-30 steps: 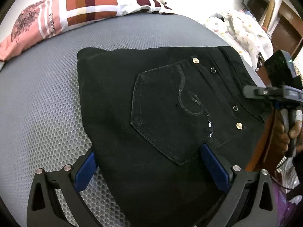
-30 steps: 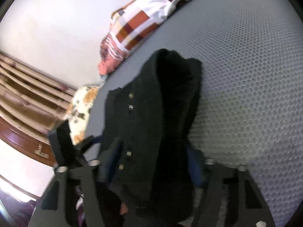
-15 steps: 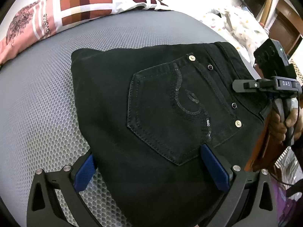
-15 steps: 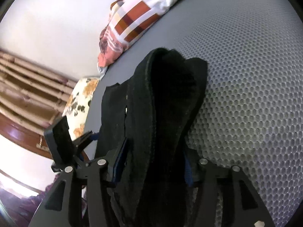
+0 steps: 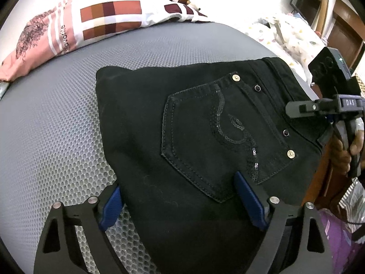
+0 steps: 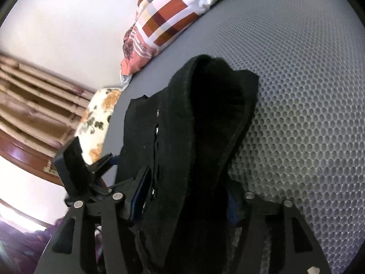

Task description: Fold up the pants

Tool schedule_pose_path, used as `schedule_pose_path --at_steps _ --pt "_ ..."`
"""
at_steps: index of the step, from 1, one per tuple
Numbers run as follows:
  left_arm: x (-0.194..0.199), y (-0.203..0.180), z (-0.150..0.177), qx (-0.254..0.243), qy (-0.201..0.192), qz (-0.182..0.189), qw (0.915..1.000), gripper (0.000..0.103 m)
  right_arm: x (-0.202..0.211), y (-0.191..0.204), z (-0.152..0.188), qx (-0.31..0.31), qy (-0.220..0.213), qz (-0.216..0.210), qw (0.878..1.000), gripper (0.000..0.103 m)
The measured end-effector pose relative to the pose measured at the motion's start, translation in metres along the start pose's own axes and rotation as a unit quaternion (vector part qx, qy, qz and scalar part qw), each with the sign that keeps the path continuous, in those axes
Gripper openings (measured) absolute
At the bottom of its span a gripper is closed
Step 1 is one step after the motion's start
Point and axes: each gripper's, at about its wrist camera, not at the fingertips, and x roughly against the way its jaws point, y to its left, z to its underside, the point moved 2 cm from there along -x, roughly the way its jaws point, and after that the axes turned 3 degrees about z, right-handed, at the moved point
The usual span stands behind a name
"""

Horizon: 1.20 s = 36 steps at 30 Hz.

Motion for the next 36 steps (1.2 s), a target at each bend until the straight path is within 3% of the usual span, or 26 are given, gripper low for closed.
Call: schedule_pose_path --at_steps 2,5,11,18,25,29,31,32,33,35,36 --pt "0.003 0.0 0.0 0.001 -0.008 -0.01 0.9999 0.075 -0.002 0.002 0.002 0.004 0.001 0.023 1.0 0.039" --pt "0.01 0.003 -0.001 0.007 -0.019 -0.025 0.9995 0.058 0.002 0.004 0.004 -0.013 -0.009 0.005 1.0 0.035" --pt "0.018 0.009 -0.002 0.018 -0.023 -0.028 0.9992 0.043 0.011 0.013 0.014 -0.028 -0.024 -0.021 0.999 0.033" --pt "0.015 0.016 -0.002 0.025 -0.005 -0.013 0.9996 0.046 0.007 0.01 0.021 -0.028 -0.018 -0.005 0.999 0.033" --pt "0.006 0.025 -0.001 0.039 0.013 0.013 0.9991 0.076 0.005 0.005 0.024 -0.029 -0.01 0.011 0.999 0.046" --pt "0.0 0.014 -0.005 0.004 0.018 0.014 0.9997 0.077 0.0 0.008 0.021 -0.034 -0.015 -0.008 0.999 0.056" --pt "0.0 0.013 -0.006 0.006 0.016 0.015 0.9997 0.075 -0.002 0.012 0.021 -0.026 -0.016 -0.002 1.0 0.054" --pt "0.002 0.011 -0.005 0.002 0.01 0.012 0.9999 0.069 -0.003 0.013 0.021 -0.023 -0.016 0.003 1.0 0.05" --pt "0.005 0.007 -0.003 -0.007 -0.001 0.003 1.0 0.064 -0.003 0.013 0.022 -0.022 -0.015 0.009 1.0 0.038" --pt "0.011 0.002 -0.002 -0.014 -0.012 -0.012 0.9998 0.044 -0.001 0.013 0.023 -0.031 -0.023 -0.005 0.999 0.035" --pt "0.014 0.001 -0.003 -0.013 -0.015 -0.018 0.9996 0.041 0.0 0.012 0.024 -0.035 -0.025 -0.009 0.999 0.035"
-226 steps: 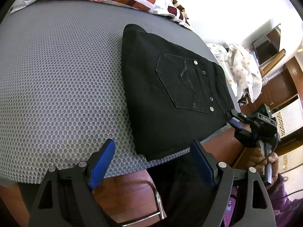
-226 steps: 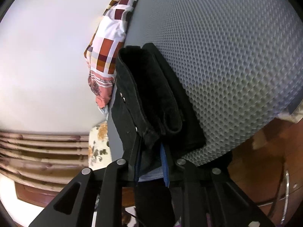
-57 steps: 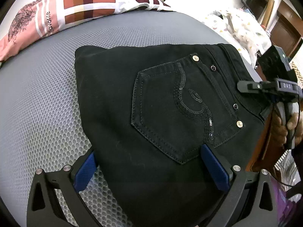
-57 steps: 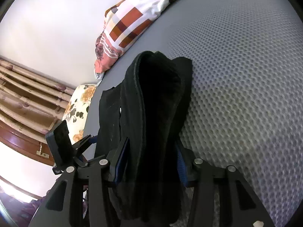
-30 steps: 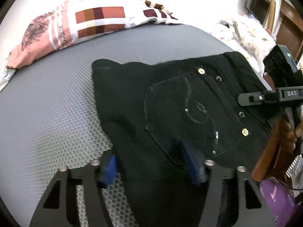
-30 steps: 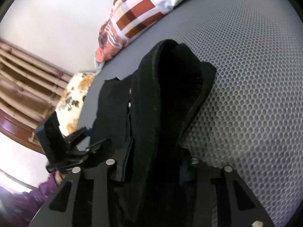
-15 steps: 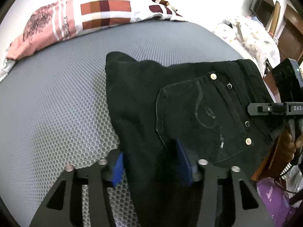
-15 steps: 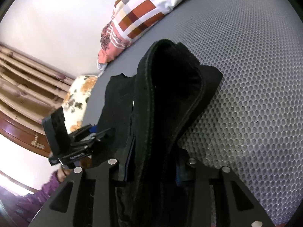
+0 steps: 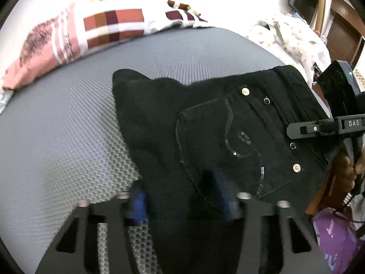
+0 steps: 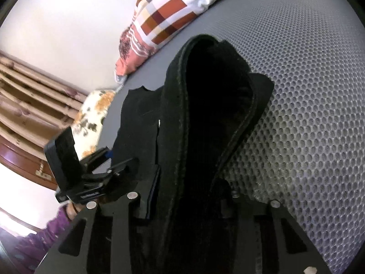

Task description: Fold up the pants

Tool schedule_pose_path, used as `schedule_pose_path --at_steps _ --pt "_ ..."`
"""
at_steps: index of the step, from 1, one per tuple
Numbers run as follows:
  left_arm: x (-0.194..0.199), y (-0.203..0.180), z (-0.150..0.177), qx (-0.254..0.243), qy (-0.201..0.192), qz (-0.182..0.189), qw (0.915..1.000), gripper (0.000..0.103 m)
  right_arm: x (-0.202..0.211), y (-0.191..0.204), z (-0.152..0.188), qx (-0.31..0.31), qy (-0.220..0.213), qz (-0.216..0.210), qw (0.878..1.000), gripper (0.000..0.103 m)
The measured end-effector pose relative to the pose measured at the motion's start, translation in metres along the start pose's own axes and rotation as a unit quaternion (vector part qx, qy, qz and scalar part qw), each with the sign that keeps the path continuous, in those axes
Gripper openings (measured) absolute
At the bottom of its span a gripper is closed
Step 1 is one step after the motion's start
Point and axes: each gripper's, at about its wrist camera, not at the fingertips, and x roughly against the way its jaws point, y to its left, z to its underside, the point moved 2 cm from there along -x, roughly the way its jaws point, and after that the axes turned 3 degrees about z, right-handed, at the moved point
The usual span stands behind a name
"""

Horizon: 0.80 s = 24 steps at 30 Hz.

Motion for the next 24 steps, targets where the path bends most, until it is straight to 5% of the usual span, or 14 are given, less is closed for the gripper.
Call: schedule_pose_path --at_steps 5,18,21,24 --pt "0.004 0.004 0.0 0.011 -0.005 -0.005 0.9999 0.032 0.003 0.004 0.003 -0.013 -0.007 -0.014 1.0 0.034" --pt "0.021 0.004 0.011 0.012 -0.001 -0.018 0.9998 0.03 0.002 0.011 0.022 -0.024 -0.002 -0.018 1.0 0.033" --pt "0.018 0.01 0.013 0.027 0.008 -0.012 0.9995 0.036 0.001 0.009 0.021 -0.026 0.002 -0.011 1.0 0.033" --pt "0.012 0.014 0.016 0.035 0.02 -0.007 0.9992 0.053 0.001 0.006 0.022 -0.03 0.003 -0.008 1.0 0.033"
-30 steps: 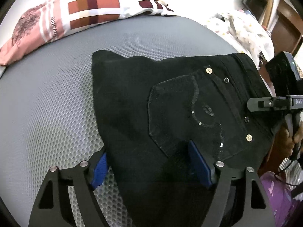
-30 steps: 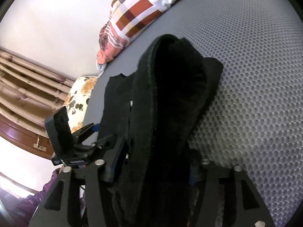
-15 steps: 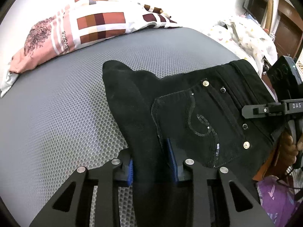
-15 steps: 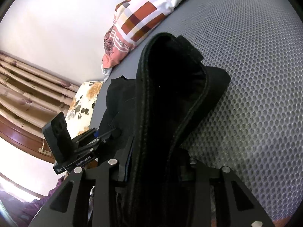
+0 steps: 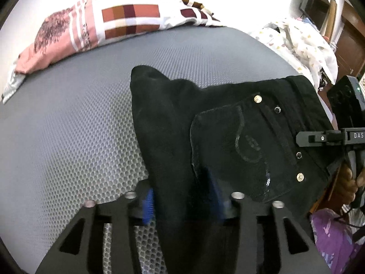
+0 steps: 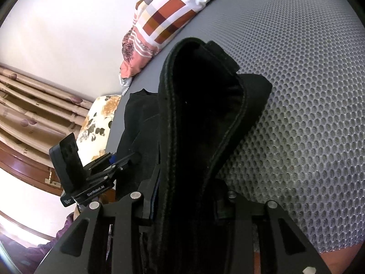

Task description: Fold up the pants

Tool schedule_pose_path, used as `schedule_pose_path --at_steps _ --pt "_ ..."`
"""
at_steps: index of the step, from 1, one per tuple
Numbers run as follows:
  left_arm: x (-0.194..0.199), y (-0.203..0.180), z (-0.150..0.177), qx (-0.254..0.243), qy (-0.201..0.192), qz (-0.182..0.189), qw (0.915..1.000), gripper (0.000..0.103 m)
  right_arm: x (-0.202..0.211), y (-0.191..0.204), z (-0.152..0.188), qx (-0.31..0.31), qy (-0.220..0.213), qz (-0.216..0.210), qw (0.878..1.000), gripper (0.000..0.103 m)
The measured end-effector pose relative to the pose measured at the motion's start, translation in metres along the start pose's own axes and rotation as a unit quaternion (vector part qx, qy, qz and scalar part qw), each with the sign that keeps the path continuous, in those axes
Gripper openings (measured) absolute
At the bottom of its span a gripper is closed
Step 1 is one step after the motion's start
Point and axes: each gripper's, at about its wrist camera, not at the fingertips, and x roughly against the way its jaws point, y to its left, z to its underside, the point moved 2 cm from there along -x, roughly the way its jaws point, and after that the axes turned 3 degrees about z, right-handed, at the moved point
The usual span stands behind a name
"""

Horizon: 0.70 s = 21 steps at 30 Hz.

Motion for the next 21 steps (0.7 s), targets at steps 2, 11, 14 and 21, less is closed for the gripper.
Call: schedule_pose_path --at_steps 2,11,14,21 --pt "-0.005 0.002 0.003 0.004 0.01 0.005 0.9999 0.066 0.0 -0.003 0.001 0.0 0.001 0.0 1.0 0.033" --pt "-0.011 -0.001 0.004 -0.003 0.001 0.06 0.9982 0.069 0.002 -0.01 0.003 -0.008 0.0 -0.004 1.0 0.034" --pt "-0.007 0.009 0.008 0.024 -0.015 0.068 0.9973 0.055 0.002 -0.011 0.003 -0.011 -0.001 -0.007 1.0 0.034" --pt "0.008 0.016 0.008 0.056 -0.022 0.089 0.9942 0.04 0.006 -0.015 0.004 -0.026 -0.005 -0.032 0.999 0.034"
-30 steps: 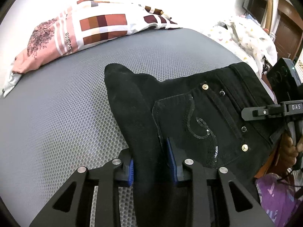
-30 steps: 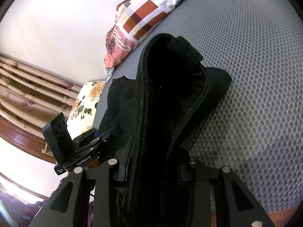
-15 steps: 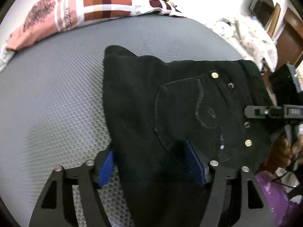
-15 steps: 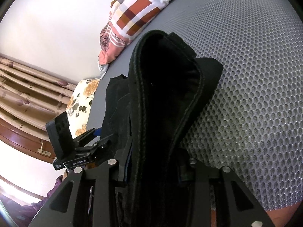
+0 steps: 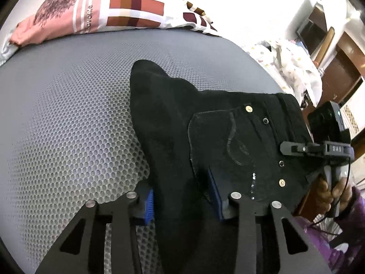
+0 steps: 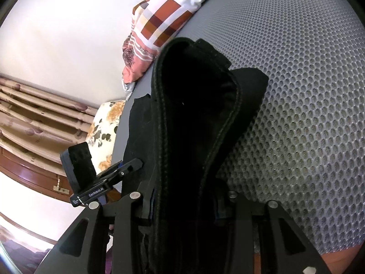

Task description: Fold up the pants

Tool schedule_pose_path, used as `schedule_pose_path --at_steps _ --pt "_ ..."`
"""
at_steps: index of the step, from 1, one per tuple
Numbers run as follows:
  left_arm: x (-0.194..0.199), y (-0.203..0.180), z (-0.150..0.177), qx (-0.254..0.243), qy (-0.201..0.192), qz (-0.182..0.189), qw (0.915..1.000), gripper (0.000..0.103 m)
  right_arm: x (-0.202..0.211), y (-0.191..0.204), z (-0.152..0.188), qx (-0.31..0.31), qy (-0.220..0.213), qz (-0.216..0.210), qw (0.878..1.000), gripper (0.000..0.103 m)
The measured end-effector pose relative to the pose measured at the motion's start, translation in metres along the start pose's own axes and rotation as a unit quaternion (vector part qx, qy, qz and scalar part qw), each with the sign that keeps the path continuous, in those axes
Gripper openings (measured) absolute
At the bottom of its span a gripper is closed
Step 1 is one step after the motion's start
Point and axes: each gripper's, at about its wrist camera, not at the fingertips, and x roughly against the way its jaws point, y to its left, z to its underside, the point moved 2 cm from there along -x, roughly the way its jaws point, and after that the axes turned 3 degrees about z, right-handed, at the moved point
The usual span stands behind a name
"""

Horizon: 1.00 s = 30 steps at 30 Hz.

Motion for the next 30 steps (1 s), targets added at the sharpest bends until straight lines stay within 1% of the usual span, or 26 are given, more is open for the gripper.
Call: schedule_pose_path --at_steps 3,6,8,9,10,12,15,17,18,20,21,22,23,27,30 --pt "0.0 0.002 0.004 0.006 0.009 0.0 0.9999 0.04 0.0 0.0 0.002 0.007 0.003 0.008 1.0 0.034" --pt "0.0 0.018 0.005 0.043 0.011 0.035 0.9984 0.042 -0.002 0.001 0.003 0.011 0.004 0.016 1.0 0.034" --pt "-0.004 0.025 0.004 0.059 0.019 0.054 0.9966 0.051 -0.003 0.002 0.004 0.011 0.006 0.017 1.0 0.036" --pt "-0.005 0.027 0.003 0.058 0.019 0.071 0.9956 0.054 -0.004 0.001 0.004 0.009 0.008 0.016 1.0 0.038" --pt "-0.005 0.026 0.001 0.058 0.02 0.076 0.9952 0.055 -0.005 0.001 0.004 0.007 0.008 0.015 1.0 0.038" --pt "-0.009 0.025 -0.006 0.058 0.028 0.076 0.995 0.055 -0.005 0.003 0.003 0.01 0.01 0.016 1.0 0.039" --pt "-0.016 0.016 -0.013 0.041 0.032 0.059 0.9969 0.056 -0.008 0.009 0.003 0.017 0.008 0.022 1.0 0.039" --pt "-0.018 0.006 -0.013 0.024 0.027 0.046 0.9983 0.056 -0.01 0.014 0.004 0.026 0.004 0.033 0.999 0.038" --pt "-0.018 0.005 -0.011 0.024 0.023 0.046 0.9984 0.054 -0.01 0.015 0.004 0.024 0.003 0.03 0.999 0.036" --pt "-0.015 0.01 -0.009 0.048 0.015 0.058 0.9971 0.042 -0.008 0.016 0.004 0.012 -0.002 0.012 1.0 0.033" --pt "-0.012 0.014 -0.009 0.06 0.012 0.065 0.996 0.039 -0.007 0.018 0.003 0.008 -0.003 0.003 1.0 0.033" --pt "-0.008 0.017 -0.008 0.069 0.011 0.069 0.9952 0.033 -0.006 0.021 0.003 0.008 -0.004 -0.003 1.0 0.032" --pt "-0.006 0.017 -0.007 0.069 0.012 0.067 0.9952 0.031 -0.006 0.024 0.003 0.009 -0.005 -0.01 1.0 0.032" --pt "0.004 0.016 0.0 0.066 0.011 0.056 0.9961 0.031 -0.013 0.035 0.006 0.012 0.0 -0.013 1.0 0.032" --pt "0.016 0.014 0.003 0.062 0.004 0.047 0.997 0.031 -0.018 0.039 0.008 -0.001 0.002 -0.03 1.0 0.032"
